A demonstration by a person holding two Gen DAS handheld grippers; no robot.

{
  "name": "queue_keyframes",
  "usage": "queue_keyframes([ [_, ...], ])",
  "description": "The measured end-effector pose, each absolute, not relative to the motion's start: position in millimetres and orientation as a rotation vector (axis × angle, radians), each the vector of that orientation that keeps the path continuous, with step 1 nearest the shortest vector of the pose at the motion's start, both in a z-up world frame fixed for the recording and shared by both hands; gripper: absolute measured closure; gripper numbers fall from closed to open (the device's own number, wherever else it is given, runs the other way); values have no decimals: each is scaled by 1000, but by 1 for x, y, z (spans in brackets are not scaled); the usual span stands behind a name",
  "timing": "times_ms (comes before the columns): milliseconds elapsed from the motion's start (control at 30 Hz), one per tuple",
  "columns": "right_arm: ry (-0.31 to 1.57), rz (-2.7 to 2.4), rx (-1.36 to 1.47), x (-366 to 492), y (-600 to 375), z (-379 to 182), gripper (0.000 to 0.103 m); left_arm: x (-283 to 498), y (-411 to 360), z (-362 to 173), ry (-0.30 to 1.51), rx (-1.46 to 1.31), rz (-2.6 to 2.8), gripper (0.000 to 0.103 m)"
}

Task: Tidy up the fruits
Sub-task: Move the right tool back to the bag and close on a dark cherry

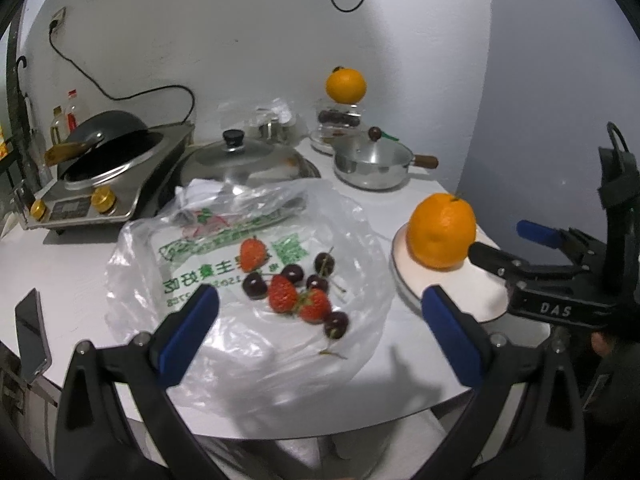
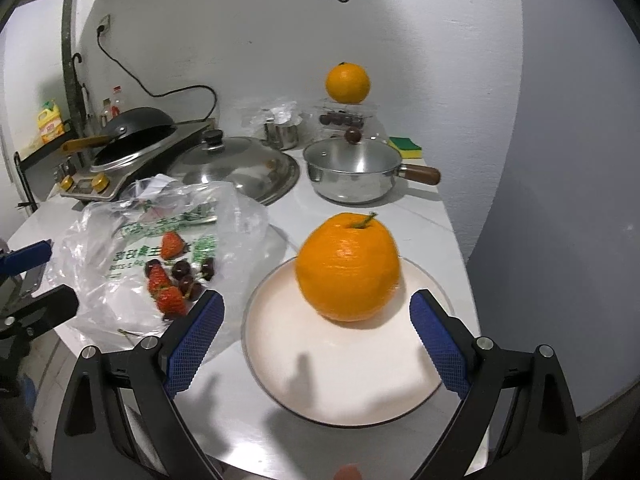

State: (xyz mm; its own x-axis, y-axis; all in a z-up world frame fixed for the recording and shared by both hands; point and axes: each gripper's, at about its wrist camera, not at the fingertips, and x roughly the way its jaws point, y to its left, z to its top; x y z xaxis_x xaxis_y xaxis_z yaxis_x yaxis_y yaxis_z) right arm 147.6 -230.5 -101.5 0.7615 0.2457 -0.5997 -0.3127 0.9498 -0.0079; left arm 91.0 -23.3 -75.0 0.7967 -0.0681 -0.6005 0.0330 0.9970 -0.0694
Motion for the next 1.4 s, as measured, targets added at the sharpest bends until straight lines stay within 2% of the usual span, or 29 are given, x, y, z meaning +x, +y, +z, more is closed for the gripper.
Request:
queue_keyframes([
  [300,635,345,-148,143,-192,-104,9,84,11,-87,657,-84,-17,1],
  [367,643,363,-166,142,-181,-108,18,82,18,-91,662,-93,-10,1],
  [500,659,397,-198,141,-160,-115,22,81,32,-99,674,-111,8,1],
  [567,665,412,-219,141,-149,-119,31,80,39,-103,678,-122,14,1],
  [700,677,449,-250,142,-130,-125,36,81,48,-109,688,-136,20,1],
  [800,699,467,-250,146,-119,-133,45,81,55,-114,695,-146,22,1],
  [1400,838,555,-272,160,-85,-177,49,80,76,-127,708,-195,18,1],
])
